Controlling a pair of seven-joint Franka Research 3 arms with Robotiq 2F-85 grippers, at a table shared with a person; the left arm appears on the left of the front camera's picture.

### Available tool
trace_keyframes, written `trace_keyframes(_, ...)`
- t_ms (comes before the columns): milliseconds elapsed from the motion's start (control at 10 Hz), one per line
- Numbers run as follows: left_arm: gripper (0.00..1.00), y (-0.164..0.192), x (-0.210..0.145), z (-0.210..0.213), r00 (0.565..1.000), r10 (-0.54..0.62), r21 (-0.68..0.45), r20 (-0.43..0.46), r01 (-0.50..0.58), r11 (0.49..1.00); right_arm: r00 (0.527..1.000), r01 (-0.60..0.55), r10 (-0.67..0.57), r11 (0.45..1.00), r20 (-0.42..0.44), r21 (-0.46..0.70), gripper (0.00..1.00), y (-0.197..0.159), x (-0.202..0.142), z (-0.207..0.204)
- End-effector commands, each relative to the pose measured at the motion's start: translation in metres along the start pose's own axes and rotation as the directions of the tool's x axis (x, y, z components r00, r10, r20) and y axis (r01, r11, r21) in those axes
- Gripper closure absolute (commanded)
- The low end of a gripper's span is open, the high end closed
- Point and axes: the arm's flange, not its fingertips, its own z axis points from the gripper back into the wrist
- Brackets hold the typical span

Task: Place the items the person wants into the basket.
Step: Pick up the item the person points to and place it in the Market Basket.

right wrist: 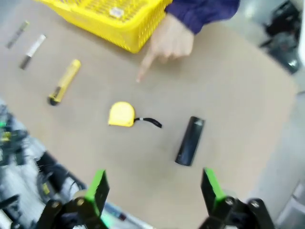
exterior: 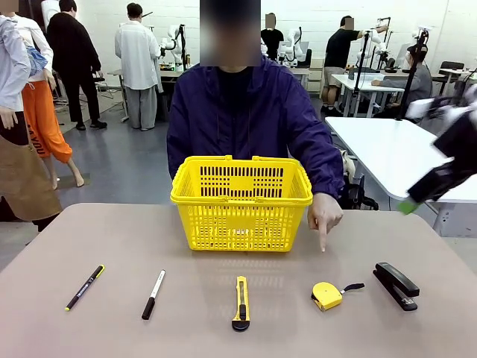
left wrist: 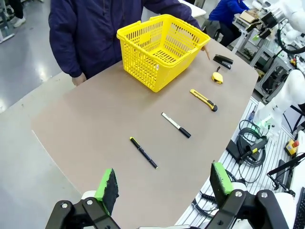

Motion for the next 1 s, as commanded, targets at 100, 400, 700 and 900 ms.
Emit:
trace_keyframes(100, 0.0, 0.0, 0.001, 0.002, 1.0, -0.02, -0.01, 0.018, 0.02, 1.0, 0.982, 0.123, -0.134, 0.989, -0.132, -0.083, 0.0, 0.016, 0.047, -0.078)
trace_keyframes(400, 0.0, 0.0, 0.001, 0.002, 1.0, -0.02, -0.01, 0.018, 0.02, 1.0, 0.966, 0.165, -0.175, 0.984, -0.189, -0.068, 0.0, 0.024, 0.059, -0.142)
trace_keyframes(700, 0.0, 0.0, 0.001, 0.002, 1.0, -0.02, -0.01, 0.018, 0.02, 1.0, 0.971, 0.13, -0.135, 0.991, -0.196, -0.04, 0.0, 0.034, 0.046, -0.151)
trace_keyframes(900, 0.0, 0.0, 0.001, 0.002, 1.0, -0.02, -0.01, 0.018, 0.02, 1.0, 0.965, 0.146, -0.154, 0.988, -0.212, -0.055, 0.0, 0.025, 0.049, -0.159)
